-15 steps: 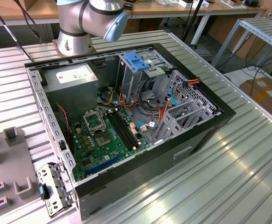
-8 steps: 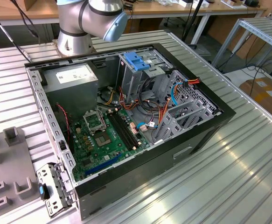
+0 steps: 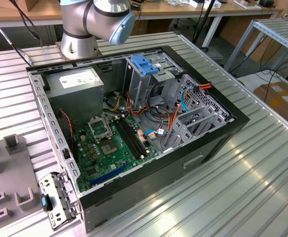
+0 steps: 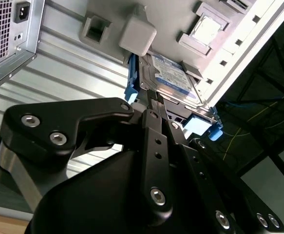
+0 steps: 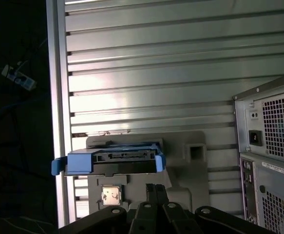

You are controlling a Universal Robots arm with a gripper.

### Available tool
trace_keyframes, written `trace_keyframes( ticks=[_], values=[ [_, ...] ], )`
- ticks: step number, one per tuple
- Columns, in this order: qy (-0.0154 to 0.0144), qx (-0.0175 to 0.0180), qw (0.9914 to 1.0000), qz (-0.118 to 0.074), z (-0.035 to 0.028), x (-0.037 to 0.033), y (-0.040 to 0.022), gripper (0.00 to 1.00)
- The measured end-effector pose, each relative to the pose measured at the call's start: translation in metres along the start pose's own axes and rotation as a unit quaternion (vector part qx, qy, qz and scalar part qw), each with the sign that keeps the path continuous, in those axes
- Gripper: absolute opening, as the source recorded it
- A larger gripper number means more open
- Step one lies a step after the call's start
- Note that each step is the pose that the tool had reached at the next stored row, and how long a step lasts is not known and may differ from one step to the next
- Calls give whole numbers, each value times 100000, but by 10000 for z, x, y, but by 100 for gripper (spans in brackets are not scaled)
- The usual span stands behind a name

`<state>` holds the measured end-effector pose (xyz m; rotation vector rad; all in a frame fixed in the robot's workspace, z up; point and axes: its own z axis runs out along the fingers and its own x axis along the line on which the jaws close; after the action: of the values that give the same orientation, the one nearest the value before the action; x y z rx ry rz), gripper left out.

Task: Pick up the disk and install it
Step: 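Reach for the disk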

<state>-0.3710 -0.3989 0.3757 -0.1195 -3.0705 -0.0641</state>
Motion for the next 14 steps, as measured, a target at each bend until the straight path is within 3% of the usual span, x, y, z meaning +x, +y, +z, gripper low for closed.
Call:
trace_keyframes(
  ticks=[12,14],
  values=[
    [0,3,100000,-1,8,122,-9,11],
    [-2,3,100000,-4,11,169,-13,11]
  ],
)
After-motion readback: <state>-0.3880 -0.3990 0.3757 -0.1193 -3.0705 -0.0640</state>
